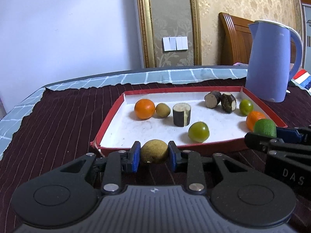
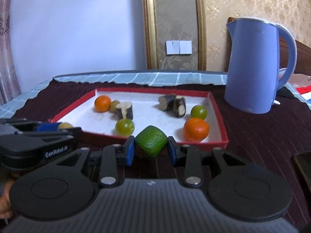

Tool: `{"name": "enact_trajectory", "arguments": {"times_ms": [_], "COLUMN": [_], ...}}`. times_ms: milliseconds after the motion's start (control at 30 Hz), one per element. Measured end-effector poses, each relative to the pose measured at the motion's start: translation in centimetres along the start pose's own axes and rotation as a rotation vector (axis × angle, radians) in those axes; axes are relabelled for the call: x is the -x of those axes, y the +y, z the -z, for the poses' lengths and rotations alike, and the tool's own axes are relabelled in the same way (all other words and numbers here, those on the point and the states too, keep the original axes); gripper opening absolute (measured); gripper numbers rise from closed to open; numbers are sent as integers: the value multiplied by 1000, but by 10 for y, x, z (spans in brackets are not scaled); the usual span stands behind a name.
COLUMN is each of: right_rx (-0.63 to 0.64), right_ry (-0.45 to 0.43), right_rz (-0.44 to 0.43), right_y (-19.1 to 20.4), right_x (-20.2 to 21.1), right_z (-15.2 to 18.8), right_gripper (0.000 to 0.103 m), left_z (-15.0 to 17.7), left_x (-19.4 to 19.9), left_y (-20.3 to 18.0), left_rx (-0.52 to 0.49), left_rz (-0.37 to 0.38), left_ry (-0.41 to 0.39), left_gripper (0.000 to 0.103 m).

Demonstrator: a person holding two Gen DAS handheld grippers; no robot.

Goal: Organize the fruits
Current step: 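Close the right tool on a green lime while the left tool grasps a brown ball, then lift the brown ball and green lime with both tools over the tray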

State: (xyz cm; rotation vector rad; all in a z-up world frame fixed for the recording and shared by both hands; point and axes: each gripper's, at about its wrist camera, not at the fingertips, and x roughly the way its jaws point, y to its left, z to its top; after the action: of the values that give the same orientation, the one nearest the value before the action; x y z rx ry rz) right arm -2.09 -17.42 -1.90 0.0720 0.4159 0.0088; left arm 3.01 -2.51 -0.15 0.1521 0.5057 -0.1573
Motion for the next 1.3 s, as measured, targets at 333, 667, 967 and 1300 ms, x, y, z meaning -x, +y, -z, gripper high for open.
{"name": "enact_trajectory", "arguments": {"times_ms": [333, 667, 967, 1300], "right_rx": [3, 10, 25, 30], "right_ry": [-16, -8, -16, -24], "right_rz": [13, 11, 11, 8], "right_y": [-6, -5, -3, -3], "right_x": [-4, -11, -17, -22], "right_z": [-12, -15, -24, -31], "right_gripper": [33, 33, 33, 33], "left_z": [-7, -13, -20, -26], "left_x": [-5, -13, -25, -34], "left_y": [-7, -7, -8, -11], "left_rx": [-15, -21, -22, -32], "left_rz": [-19, -41, -52, -62], "left_ry": [-7, -6, 12, 21], "left_gripper": [30, 30, 30, 30]}}
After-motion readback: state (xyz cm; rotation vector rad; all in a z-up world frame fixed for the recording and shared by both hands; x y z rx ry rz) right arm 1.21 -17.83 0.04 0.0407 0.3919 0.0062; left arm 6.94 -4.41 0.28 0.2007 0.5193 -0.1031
